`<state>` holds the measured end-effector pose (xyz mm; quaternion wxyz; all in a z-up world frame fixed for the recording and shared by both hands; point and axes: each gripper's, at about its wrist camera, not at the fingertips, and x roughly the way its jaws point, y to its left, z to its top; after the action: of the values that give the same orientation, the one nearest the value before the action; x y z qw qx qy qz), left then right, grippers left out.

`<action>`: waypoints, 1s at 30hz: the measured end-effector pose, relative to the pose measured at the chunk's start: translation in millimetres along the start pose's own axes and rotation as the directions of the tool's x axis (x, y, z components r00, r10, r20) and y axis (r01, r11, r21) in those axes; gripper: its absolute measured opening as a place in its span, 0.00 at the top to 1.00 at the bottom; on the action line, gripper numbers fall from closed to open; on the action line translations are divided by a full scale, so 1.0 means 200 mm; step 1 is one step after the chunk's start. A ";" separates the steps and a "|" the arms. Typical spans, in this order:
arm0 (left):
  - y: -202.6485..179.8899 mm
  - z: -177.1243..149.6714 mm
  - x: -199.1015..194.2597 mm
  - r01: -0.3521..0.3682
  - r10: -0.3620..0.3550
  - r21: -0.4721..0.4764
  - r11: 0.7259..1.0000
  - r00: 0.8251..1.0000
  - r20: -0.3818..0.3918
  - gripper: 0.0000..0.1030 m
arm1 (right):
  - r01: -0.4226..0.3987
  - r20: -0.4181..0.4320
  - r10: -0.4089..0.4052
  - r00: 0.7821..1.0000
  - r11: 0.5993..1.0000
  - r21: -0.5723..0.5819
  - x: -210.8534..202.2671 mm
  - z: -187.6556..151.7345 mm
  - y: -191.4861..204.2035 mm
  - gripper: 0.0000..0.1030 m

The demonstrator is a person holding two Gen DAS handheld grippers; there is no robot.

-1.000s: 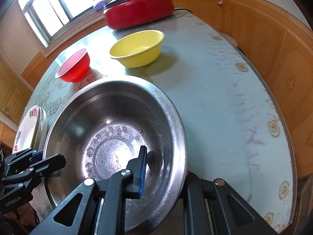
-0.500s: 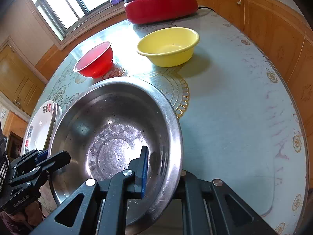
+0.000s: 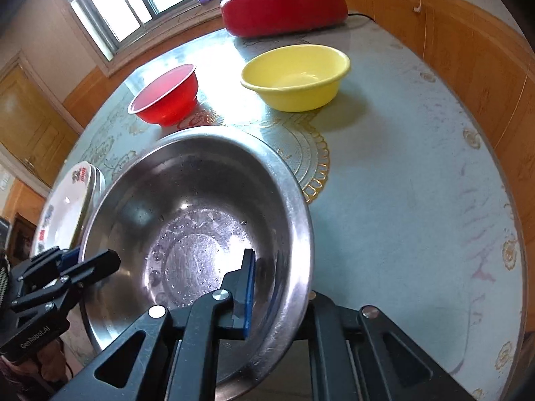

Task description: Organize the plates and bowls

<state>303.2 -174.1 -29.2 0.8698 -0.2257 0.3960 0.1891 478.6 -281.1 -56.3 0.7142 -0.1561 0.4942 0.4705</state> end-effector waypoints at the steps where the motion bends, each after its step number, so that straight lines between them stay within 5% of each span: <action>1: 0.00 0.00 0.00 -0.003 0.003 -0.001 1.000 1.000 0.000 0.75 | 0.004 0.002 -0.004 1.000 1.000 -0.004 0.01 0.00 0.00 0.91; 14: 0.01 -0.01 -0.06 -0.027 0.028 -0.020 0.999 0.999 0.026 0.73 | 0.029 0.024 -0.029 0.999 0.999 -0.019 -0.01 0.02 0.01 0.70; 25: -0.01 0.09 -0.17 -0.010 0.013 -0.032 0.999 0.994 0.112 0.73 | 0.009 0.123 -0.011 0.992 1.000 0.017 -0.14 0.12 -0.06 0.67; 30: -0.02 0.20 -0.10 -0.004 0.009 -0.054 0.999 0.996 0.089 0.69 | 0.025 0.159 -0.028 0.987 0.999 0.024 -0.19 0.21 -0.09 0.66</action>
<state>317.8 -158.4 11.3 0.8796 -0.2389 0.3525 0.2122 514.8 -281.0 -8.6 0.7592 -0.1168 0.4383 0.4667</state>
